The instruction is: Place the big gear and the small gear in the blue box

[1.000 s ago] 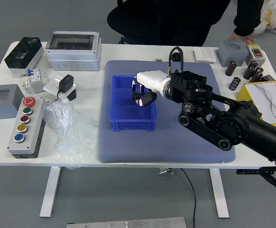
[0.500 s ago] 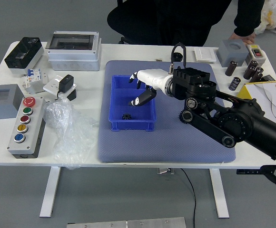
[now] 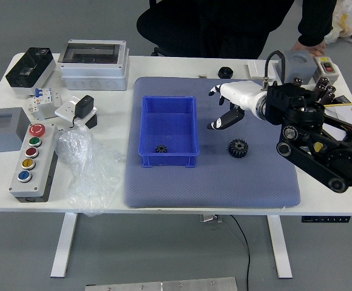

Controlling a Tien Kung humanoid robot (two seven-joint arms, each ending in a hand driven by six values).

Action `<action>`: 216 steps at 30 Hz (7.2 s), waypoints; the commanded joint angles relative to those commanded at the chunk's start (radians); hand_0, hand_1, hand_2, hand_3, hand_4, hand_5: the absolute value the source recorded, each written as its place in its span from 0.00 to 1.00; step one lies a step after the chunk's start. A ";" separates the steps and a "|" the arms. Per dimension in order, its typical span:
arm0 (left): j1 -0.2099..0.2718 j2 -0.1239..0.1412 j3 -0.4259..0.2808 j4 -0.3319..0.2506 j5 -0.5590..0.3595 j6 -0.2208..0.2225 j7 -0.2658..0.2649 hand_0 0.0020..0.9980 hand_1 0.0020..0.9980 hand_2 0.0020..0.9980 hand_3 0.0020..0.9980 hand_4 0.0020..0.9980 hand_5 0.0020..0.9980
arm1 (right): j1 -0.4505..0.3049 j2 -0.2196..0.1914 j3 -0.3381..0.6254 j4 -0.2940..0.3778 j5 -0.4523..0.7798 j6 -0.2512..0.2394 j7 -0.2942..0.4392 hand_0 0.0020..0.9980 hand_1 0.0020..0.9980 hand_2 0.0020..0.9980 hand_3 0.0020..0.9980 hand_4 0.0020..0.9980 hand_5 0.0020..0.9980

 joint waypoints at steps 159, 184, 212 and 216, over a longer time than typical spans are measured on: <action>-0.003 -0.013 -0.008 -0.001 0.010 0.001 0.001 0.86 0.83 0.83 0.77 0.59 0.37 | -0.056 -0.039 -0.055 -0.085 -0.070 -0.023 0.021 0.40 0.39 0.47 0.56 0.57 0.21; 0.005 0.012 -0.015 0.000 0.007 -0.004 0.003 0.86 0.83 0.83 0.77 0.59 0.37 | 0.070 -0.056 -0.087 0.014 -0.044 0.014 0.005 0.41 0.38 0.46 0.55 0.56 0.21; -0.018 0.008 0.053 0.002 -0.025 -0.011 0.004 0.86 0.83 0.83 0.77 0.59 0.37 | 0.163 0.225 -0.097 -0.123 0.033 0.007 0.013 0.41 0.38 0.46 0.55 0.56 0.21; -0.029 0.003 0.063 0.002 -0.030 -0.012 0.004 0.86 0.83 0.83 0.77 0.59 0.37 | 0.167 0.245 -0.095 -0.149 0.036 0.001 0.018 0.42 0.38 0.46 0.54 0.55 0.21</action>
